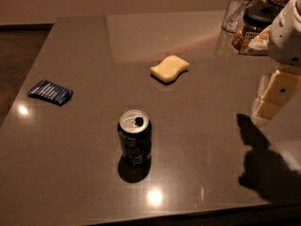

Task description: Move pepsi can near sponge

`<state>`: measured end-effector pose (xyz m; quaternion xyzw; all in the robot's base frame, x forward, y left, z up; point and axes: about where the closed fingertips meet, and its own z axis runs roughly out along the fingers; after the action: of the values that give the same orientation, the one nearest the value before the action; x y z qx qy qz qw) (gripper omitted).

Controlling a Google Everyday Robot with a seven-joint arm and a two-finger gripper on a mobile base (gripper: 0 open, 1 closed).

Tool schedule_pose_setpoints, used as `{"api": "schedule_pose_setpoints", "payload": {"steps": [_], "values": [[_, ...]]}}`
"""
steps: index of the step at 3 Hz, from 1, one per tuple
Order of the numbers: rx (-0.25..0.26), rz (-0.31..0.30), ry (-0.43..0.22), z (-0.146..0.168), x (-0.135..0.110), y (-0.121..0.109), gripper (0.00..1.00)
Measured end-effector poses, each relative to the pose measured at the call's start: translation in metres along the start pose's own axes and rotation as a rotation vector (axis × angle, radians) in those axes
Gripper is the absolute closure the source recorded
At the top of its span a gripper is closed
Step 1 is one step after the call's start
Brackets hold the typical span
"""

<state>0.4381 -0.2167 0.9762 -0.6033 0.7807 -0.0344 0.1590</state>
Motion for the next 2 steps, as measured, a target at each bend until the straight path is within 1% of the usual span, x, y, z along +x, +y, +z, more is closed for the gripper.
{"api": "schedule_pose_setpoints", "payload": {"steps": [1,2], "values": [[0.000,0.000,0.000,0.000,0.000,0.000,0.00],[-0.036,-0.023,-0.095,-0.003,-0.022,0.011,0.00]]}}
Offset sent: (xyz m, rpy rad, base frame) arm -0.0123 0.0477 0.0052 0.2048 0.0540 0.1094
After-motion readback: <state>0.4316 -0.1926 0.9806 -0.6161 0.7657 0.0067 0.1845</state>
